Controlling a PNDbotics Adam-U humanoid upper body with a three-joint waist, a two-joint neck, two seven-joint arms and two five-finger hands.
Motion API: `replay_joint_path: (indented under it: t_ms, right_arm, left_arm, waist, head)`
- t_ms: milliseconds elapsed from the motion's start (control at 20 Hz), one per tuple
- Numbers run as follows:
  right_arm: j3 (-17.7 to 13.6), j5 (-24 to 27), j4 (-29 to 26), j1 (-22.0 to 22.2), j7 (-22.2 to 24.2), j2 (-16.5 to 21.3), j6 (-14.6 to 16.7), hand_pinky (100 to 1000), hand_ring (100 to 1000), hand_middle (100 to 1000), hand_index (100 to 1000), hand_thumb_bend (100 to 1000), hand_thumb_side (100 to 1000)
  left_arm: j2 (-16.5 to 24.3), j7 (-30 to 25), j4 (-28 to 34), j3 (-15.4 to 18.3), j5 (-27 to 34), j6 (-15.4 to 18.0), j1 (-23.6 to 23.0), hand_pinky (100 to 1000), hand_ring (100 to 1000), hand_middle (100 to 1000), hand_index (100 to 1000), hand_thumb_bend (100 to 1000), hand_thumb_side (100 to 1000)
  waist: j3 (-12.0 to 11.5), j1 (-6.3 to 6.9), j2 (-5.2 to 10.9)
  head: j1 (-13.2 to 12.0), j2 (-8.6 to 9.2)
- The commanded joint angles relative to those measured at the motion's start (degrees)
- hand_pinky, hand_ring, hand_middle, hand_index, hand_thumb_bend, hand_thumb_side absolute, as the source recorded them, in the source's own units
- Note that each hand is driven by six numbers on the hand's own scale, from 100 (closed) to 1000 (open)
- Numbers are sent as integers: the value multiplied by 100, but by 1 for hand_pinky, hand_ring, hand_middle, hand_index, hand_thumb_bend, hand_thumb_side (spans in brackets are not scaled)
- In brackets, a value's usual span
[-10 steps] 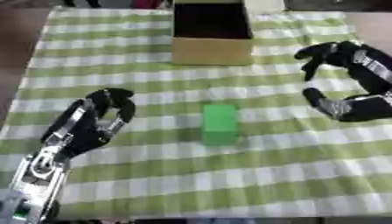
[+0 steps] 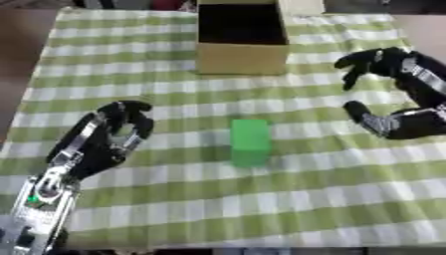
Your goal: Pick up objects on the table and place them in the box.
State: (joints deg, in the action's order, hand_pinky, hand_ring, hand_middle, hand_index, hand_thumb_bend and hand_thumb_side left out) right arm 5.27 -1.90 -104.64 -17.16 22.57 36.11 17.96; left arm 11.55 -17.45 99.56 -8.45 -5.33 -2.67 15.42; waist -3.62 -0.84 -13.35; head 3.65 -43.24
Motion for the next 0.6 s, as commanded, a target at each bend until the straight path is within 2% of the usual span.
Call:
replay_joint_path:
  t_ms: [50,350,600]
  right_arm:
    - [23,-59,5,-89,123,210,40,750,881,654,882,237,281]
    - [230,-208,122,-232,554,336,99,802,974,822,924,301,286]
    - [437,-352,249,-421,922,402,104,812,993,843,937,344,305]
  left_arm:
    - [75,141,127,72,75,19,38,924,629,525,758,337,528]
    - [79,511,194,132,259,63,44,900,601,513,735,335,501]
    - [96,693,237,128,393,91,63,915,611,520,732,336,494]
  waist:
    - [-20,-5,117]
    - [-64,-3,152]
    - [-81,8,178]
  head:
    - [19,50]
    - [48,40]
    - [74,26]
